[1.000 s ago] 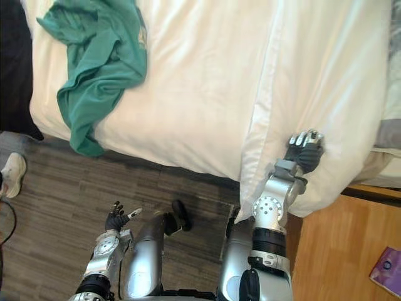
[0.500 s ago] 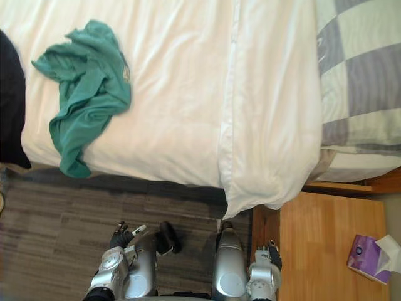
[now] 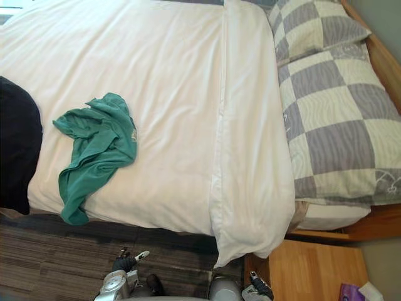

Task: Tidy the bed and pick cloth on bed and put in laundry

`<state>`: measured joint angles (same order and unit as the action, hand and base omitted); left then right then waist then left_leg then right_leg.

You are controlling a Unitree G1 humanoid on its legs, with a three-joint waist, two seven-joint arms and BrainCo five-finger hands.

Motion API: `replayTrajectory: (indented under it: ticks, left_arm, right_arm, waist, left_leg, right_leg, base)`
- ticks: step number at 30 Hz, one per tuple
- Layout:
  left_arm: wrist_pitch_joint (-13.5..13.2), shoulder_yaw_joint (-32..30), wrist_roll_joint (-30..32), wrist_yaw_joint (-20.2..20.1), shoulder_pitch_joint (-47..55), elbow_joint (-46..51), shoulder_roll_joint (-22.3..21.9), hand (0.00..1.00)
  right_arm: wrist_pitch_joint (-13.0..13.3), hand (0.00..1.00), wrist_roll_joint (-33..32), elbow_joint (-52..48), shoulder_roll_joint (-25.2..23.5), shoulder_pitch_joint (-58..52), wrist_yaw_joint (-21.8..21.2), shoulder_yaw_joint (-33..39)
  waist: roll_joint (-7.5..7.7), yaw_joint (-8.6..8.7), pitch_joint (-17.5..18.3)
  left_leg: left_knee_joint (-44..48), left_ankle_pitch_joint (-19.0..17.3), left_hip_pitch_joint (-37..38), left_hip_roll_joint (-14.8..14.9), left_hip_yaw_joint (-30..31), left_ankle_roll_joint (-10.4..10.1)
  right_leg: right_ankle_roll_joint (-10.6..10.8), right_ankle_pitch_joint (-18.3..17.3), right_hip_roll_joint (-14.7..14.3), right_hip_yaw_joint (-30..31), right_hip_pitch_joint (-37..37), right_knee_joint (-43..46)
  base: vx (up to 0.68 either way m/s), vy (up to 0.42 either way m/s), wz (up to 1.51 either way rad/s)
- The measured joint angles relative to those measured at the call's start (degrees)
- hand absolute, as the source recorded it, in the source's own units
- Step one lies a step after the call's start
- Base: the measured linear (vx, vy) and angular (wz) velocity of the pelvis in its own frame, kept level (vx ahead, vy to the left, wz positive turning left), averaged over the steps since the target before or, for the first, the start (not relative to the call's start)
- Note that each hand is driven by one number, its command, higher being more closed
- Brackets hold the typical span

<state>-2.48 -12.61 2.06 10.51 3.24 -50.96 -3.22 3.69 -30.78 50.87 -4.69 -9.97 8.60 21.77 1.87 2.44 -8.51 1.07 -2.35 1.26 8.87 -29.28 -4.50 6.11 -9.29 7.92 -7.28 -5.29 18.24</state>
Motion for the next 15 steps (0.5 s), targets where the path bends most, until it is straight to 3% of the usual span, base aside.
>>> replayTrajectory:
  ticks: [4, 6, 7, 9, 10, 11, 12, 14, 15]
  left_arm:
    - [0.57, 0.95, 1.4, 0.79, 0.53, 0.07, 0.06, 0.0]
    - [0.53, 0.95, 1.43, 0.73, 0.44, 0.31, 0.29, 0.0]
    - [0.55, 0.98, 1.41, 0.73, 0.43, 0.81, 0.22, 0.0]
    - [0.59, 0.94, 1.29, 0.78, 0.52, 1.89, 0.51, 0.0]
    - [0.49, 0.94, 1.17, 0.81, 0.55, 2.69, 1.16, 0.0]
    - [0.48, 0.94, 1.06, 0.81, 0.5, 2.77, 1.63, 0.0]
    - [0.54, 0.88, 0.66, 0.95, 0.55, 2.65, 1.95, 0.0]
    - [0.13, 0.81, -0.51, 1.16, 0.67, 3.0, 2.35, 0.0]
    - [-0.32, 0.82, -1.15, 1.19, 0.76, 3.21, 2.43, 0.0]
  right_arm:
    - [-0.43, 0.0, 0.21, 1.53, 0.13, -0.01, -0.06, 2.59]
    - [-0.96, 0.0, 0.66, 2.08, 0.51, 0.01, -0.26, 3.68]
    - [-1.02, 0.0, 0.66, 2.45, 1.13, -0.03, -0.56, 3.75]
    - [-1.3, 0.0, 1.0, 2.44, 2.14, -0.1, -0.5, 3.65]
    - [-1.57, 0.0, 2.48, 2.42, 1.83, -0.02, -0.55, 3.45]
    - [-1.57, 0.0, 3.1, 2.45, 1.99, 0.12, -0.54, 3.47]
    - [-1.61, 0.0, 3.48, 2.41, 3.06, 0.49, -0.65, 3.33]
    - [-1.74, 0.0, 4.81, 2.31, 4.08, 0.04, -0.56, 2.75]
    - [-1.98, 0.0, 5.29, 2.17, 4.63, -0.96, -0.6, 2.17]
  waist:
    - [-0.64, -0.24, 0.09]
    - [-0.8, -0.11, -0.52]
    - [-1.23, 0.3, -0.83]
    - [-2.05, -0.26, -1.76]
    - [-0.7, -0.45, -2.06]
    - [-0.57, -0.55, -2.06]
    - [-1.21, -0.36, -2.16]
    - [-0.47, -0.27, -2.18]
    - [0.15, -0.29, -1.82]
  left_leg:
    - [-1.75, 0.93, 1.5, -0.89, -0.53, -0.17]
    - [5.53, -1.86, -0.95, 0.31, 0.23, -0.56]
    - [14.93, -5.1, -5.1, 3.15, 1.62, -0.21]
    - [25.56, -7.59, -9.6, 6.15, 2.66, 0.38]
    - [30.79, -9.91, -12.17, 6.56, 4.78, 1.32]
    - [33.49, -11.41, -13.18, 7.75, 5.83, 1.98]
    - [36.12, -12.94, -14.94, 10.9, 9.84, 1.47]
    - [34.77, -12.73, -15.21, 14.6, 15.15, 0.82]
    - [32.05, -11.87, -15.21, 16.74, 18.96, 0.33]
  right_leg:
    - [-0.24, -0.13, -0.3, 0.11, 2.12, -3.36]
    - [-0.36, -0.2, 0.34, 0.23, 2.57, -2.82]
    - [-0.5, -0.3, 0.4, 0.15, 1.87, -1.54]
    - [-1.64, -1.29, 0.6, 0.39, 1.0, 0.39]
    - [-1.87, -2.7, 1.68, 1.85, 0.04, 0.68]
    - [-1.62, -3.96, 2.24, 2.22, -0.54, 0.73]
    - [-1.18, -4.68, 2.53, 3.56, -2.58, 2.71]
    - [0.85, -5.54, 5.14, 6.32, -4.94, 5.09]
    - [2.93, -5.72, 7.41, 7.79, -6.35, 6.05]
  base:
    - [0.01, -0.044, -0.1]
    - [-0.02, -0.031, -0.03]
    - [-0.07, -0.047, -0.02]
    - [-0.11, 0.026, -0.17]
    - [-0.1, 0.082, -0.28]
    - [-0.12, 0.168, -0.39]
    - [-0.1, 0.194, -0.4]
    - [-0.1, 0.375, -0.23]
    - [-0.07, 0.459, -0.04]
